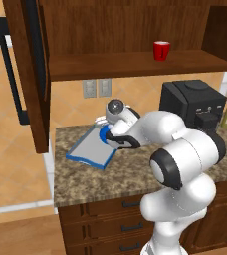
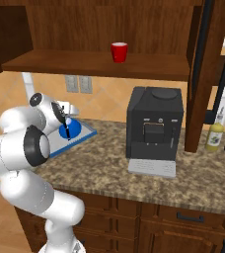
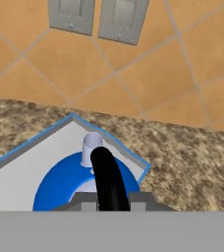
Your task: Pick the kettle from the counter and place it on the tray. Then pick the mug from the cabinet and place it on the tray. Then close the cabinet doors.
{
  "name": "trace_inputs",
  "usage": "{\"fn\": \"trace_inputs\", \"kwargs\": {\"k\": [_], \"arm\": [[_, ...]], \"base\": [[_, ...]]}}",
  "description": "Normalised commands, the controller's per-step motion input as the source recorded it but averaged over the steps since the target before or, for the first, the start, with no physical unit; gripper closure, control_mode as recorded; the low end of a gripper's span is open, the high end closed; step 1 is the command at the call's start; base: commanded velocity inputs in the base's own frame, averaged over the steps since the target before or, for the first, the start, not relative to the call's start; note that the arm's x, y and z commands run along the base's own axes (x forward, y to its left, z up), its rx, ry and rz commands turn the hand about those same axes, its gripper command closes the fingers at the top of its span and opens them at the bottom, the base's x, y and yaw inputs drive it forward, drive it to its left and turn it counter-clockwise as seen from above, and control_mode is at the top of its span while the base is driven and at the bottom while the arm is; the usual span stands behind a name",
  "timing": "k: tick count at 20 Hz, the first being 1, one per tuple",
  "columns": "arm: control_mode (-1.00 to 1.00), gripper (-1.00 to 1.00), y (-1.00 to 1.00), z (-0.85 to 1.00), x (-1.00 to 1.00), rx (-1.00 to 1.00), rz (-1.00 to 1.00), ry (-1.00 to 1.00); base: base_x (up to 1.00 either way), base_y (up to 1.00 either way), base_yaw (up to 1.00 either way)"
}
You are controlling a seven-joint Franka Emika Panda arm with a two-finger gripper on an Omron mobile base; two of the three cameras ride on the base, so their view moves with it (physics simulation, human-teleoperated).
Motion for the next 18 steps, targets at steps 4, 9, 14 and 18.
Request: {"fn": "trace_inputs", "kwargs": {"k": [4,9,14,18], "arm": [[-1.00,1.00,0.00,-0.01,0.02,0.00,0.00,0.00],[-1.00,1.00,0.00,-0.01,0.07,0.00,0.00,0.00],[-1.00,-1.00,0.01,-0.08,0.26,0.00,0.00,-0.01],[-1.00,-1.00,0.04,-0.06,0.23,0.00,0.00,-0.03]], "base": [[0.00,0.00,0.00],[0.00,0.00,0.00],[0.00,0.00,0.00],[0.00,0.00,0.00]]}}
